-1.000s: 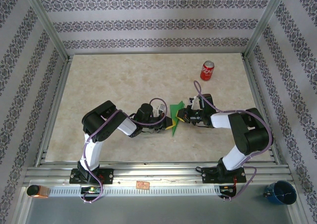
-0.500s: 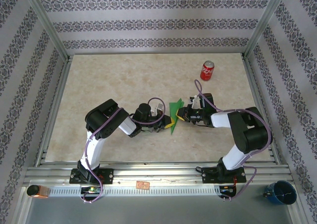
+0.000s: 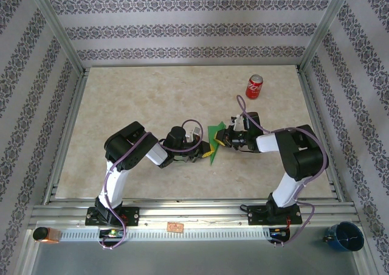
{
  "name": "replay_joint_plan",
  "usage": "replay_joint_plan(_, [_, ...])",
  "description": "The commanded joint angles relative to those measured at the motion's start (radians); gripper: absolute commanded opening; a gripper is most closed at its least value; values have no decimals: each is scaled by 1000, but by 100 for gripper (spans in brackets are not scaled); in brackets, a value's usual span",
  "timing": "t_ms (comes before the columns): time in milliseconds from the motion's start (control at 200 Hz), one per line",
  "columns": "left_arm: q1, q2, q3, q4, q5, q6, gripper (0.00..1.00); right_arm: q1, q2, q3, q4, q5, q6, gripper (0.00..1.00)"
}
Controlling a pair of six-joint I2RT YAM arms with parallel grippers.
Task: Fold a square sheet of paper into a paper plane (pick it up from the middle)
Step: Fold the wing for the fifth time at the center of the table.
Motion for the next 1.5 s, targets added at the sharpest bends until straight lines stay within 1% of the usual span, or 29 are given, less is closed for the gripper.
replay_joint_plan(0, [10,-8,8,-58,12,13,0,-13,28,31,20,-15,-6,13])
replay_joint_plan(460, [10,-17,11,-137,-2,33,0,-19,78,50,14,-7,-25,13])
replay_joint_plan(605, [10,-17,7,-143,-8,36,0,-17,91,56,-13,-5,-44,14])
replay_joint_plan(734, [11,-25,-9,-139,-25,36,0,-22,55,54,-22,-14,-40,17])
replay_joint_plan(884, [11,-49,-41,-144,-62,37,0,-52,-7,41,-37,-12,-37,19])
replay_joint_plan(1014, [11,-61,-54,-153,-77,39,0,-59,-23,46,-64,-19,-58,18])
replay_joint_plan(1199, [10,-58,-66,-126,-90,21,0,-49,9,53,-46,-43,-54,14])
replay_joint_plan(1494, [10,-61,-77,-135,-94,17,0,-12,67,109,-38,-75,-54,11])
